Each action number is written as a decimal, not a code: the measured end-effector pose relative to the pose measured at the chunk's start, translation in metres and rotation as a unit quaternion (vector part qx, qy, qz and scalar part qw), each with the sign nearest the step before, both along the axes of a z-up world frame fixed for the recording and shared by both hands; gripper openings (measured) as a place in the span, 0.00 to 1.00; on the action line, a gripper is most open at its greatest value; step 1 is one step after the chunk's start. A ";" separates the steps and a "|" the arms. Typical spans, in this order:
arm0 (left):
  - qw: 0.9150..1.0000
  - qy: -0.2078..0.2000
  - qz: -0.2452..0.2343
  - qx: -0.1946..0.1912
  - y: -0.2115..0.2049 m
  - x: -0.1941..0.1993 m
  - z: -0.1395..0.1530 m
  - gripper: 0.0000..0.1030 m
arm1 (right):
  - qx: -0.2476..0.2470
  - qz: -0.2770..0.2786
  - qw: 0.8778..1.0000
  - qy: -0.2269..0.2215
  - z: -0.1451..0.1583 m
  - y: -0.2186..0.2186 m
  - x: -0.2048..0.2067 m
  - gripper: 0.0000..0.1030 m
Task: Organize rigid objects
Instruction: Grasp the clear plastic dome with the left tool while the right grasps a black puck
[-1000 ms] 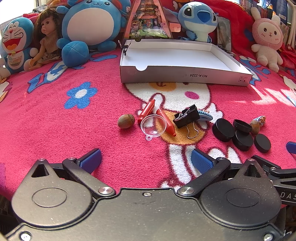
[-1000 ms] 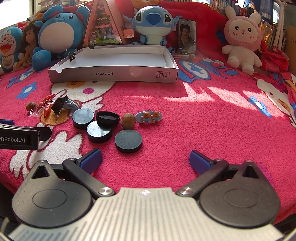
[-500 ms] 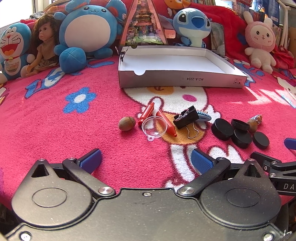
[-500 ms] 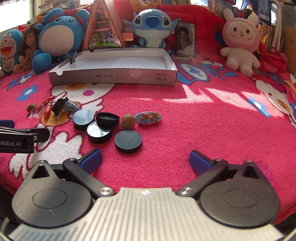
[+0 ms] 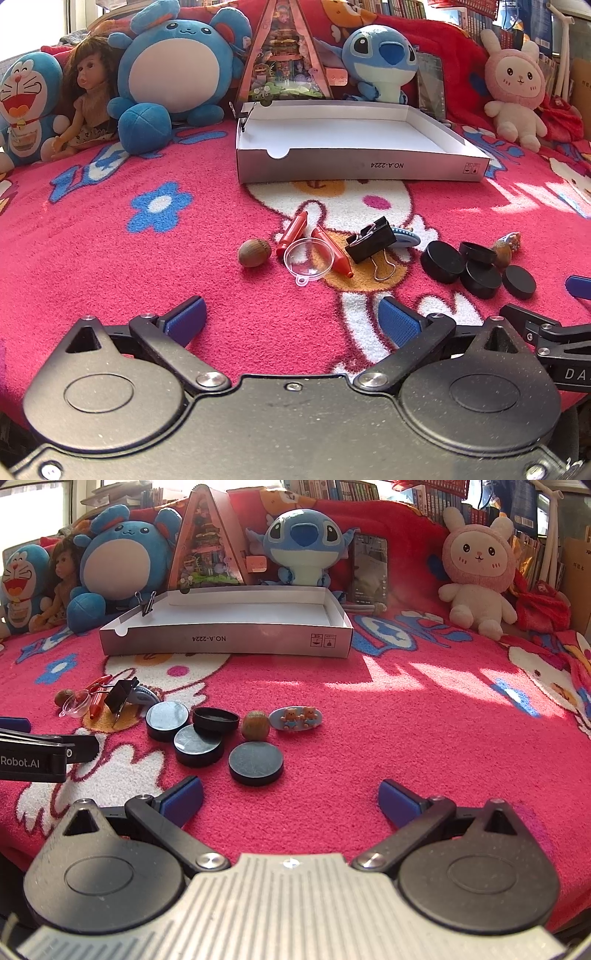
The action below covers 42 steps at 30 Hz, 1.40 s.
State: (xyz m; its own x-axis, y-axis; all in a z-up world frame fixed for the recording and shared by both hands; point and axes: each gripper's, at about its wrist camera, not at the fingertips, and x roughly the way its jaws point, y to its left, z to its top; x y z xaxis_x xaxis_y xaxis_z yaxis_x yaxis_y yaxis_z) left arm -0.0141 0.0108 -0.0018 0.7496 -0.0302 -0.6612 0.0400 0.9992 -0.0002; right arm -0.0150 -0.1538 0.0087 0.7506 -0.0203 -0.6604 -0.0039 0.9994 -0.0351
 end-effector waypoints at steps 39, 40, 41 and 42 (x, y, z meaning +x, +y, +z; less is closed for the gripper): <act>0.998 -0.048 -0.030 -0.031 0.002 0.013 0.029 0.26 | 0.028 0.046 0.997 -0.056 0.026 0.001 0.003 0.36; 0.998 -0.051 -0.031 -0.031 0.002 0.014 0.032 0.26 | 0.029 0.045 0.997 -0.058 0.027 0.000 0.004 0.36; 0.998 -0.054 -0.033 -0.032 0.003 0.015 0.035 0.26 | 0.030 0.043 0.997 -0.061 0.030 -0.002 0.008 0.36; 0.997 -0.057 -0.034 -0.033 0.004 0.018 0.039 0.26 | 0.031 0.042 0.997 -0.063 0.032 -0.003 0.010 0.36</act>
State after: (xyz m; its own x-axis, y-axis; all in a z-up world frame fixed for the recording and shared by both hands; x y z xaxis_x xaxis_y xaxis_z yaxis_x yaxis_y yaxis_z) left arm 0.0040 0.0149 0.0373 0.8142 -0.1240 -0.5672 0.1115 0.9921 -0.0568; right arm -0.0046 -0.1567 0.0410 0.8255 0.0840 -0.5580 -0.0867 0.9960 0.0217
